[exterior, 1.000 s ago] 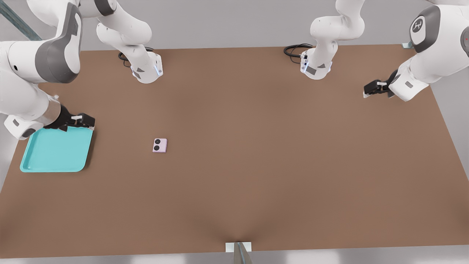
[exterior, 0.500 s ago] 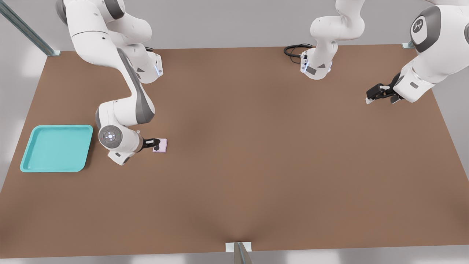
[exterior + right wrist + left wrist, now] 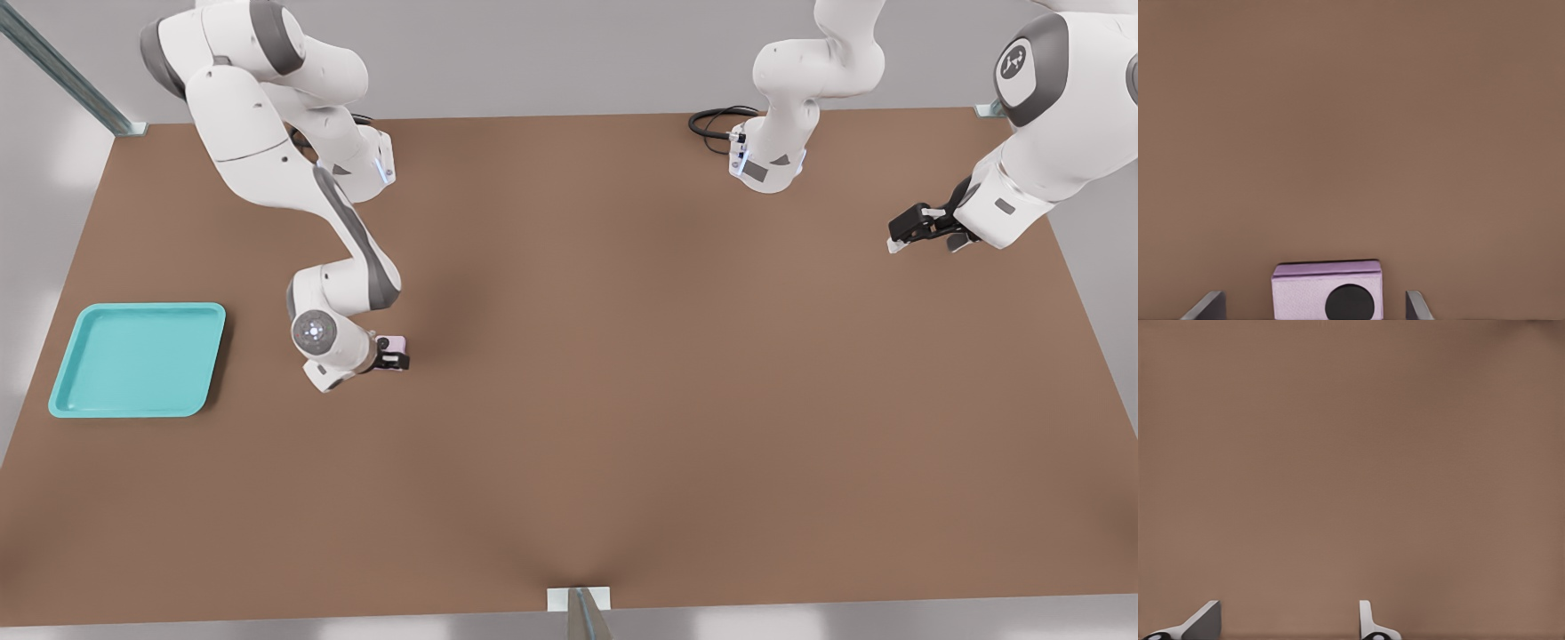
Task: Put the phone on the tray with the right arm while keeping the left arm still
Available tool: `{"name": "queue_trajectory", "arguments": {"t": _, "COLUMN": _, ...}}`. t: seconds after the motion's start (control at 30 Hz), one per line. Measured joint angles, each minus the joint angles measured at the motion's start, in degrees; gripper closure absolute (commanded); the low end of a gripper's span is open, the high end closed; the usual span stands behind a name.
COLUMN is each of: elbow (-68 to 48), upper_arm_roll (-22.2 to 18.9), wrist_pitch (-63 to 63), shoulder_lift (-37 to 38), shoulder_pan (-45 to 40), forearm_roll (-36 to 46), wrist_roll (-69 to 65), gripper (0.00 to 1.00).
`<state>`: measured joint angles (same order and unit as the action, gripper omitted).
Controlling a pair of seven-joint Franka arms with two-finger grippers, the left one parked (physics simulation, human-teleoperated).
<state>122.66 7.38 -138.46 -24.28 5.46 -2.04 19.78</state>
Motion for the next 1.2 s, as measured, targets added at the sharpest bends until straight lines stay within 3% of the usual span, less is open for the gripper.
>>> {"name": "queue_trajectory", "arguments": {"t": 0.23, "elbow": 1.59, "upper_arm_roll": 0.00, "wrist_pitch": -5.20, "shoulder_lift": -2.51, "shoulder_pan": -0.10, "forearm_roll": -0.58, "wrist_roll": 3.34, "gripper": 0.00}}
{"name": "queue_trajectory", "arguments": {"t": 0.67, "elbow": 6.44, "upper_arm_roll": 1.03, "wrist_pitch": -7.49, "shoulder_lift": -0.33, "shoulder_pan": -0.19, "forearm_roll": -2.99, "wrist_roll": 6.69, "gripper": 0.01}}
{"name": "queue_trajectory", "arguments": {"t": 0.93, "elbow": 6.35, "upper_arm_roll": 1.07, "wrist_pitch": -7.95, "shoulder_lift": -1.04, "shoulder_pan": -0.29, "forearm_roll": -3.49, "wrist_roll": 7.42, "gripper": 0.32}}
{"name": "queue_trajectory", "arguments": {"t": 1.1, "elbow": 5.66, "upper_arm_roll": 1.08, "wrist_pitch": -6.44, "shoulder_lift": 3.98, "shoulder_pan": -2.57, "forearm_roll": -3.20, "wrist_roll": 6.64, "gripper": 0.32}}
{"name": "queue_trajectory", "arguments": {"t": 1.2, "elbow": 4.67, "upper_arm_roll": 1.08, "wrist_pitch": -4.52, "shoulder_lift": 7.00, "shoulder_pan": -9.02, "forearm_roll": -3.15, "wrist_roll": 4.81, "gripper": 0.32}}
